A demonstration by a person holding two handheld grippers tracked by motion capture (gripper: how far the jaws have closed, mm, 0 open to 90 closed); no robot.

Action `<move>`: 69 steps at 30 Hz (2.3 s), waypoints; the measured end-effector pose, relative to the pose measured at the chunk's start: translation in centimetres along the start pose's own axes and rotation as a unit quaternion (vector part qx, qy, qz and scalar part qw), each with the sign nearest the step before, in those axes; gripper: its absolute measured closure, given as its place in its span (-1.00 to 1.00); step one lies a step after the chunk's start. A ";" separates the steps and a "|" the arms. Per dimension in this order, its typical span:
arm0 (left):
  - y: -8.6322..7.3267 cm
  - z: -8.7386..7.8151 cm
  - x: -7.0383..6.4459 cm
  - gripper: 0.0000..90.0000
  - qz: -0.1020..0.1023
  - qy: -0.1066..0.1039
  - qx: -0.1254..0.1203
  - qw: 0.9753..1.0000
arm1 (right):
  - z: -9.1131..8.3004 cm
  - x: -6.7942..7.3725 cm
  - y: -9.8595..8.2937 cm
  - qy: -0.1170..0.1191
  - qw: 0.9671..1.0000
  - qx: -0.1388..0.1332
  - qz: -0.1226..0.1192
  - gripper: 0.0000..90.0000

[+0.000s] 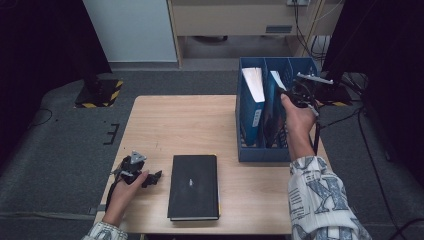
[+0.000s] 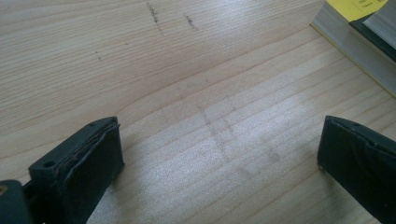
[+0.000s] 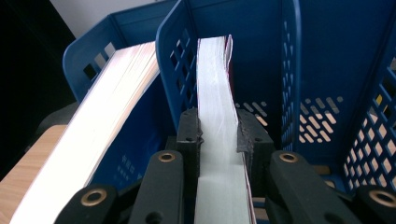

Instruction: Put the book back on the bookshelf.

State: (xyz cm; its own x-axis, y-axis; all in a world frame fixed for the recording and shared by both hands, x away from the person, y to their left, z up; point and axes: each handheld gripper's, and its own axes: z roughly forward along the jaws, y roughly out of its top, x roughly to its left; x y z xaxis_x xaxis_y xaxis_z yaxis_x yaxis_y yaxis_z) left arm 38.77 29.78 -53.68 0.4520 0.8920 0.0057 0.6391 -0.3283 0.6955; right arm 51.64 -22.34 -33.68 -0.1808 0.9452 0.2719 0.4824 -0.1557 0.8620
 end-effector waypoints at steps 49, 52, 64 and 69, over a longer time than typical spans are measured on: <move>0.1 0.1 -0.1 -1.00 -0.002 -0.002 -0.003 1.000 | 2.6 1.4 0.4 0.009 0.999 -0.020 -0.024 0.42; 0.1 0.1 -0.1 -1.00 -0.002 -0.002 -0.003 1.000 | 2.0 1.5 0.7 0.012 0.999 -0.026 -0.029 0.25; 0.1 0.1 -0.1 -1.00 -0.002 -0.002 -0.003 1.000 | -0.1 1.2 0.6 0.027 0.998 -0.027 -0.046 -0.07; 0.1 0.1 -0.1 -1.00 -0.002 -0.002 -0.003 1.000 | -1.1 1.3 0.4 0.035 0.997 -0.032 -0.056 -0.20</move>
State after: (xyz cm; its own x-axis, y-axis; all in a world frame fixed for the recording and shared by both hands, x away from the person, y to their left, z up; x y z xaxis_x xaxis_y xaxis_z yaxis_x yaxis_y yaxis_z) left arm 38.85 29.60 -53.72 0.4515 0.8923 -0.0006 0.6378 -0.3223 0.6995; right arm 50.66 -21.44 -32.55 -0.2902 0.9358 0.2000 0.4002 -0.0711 0.9137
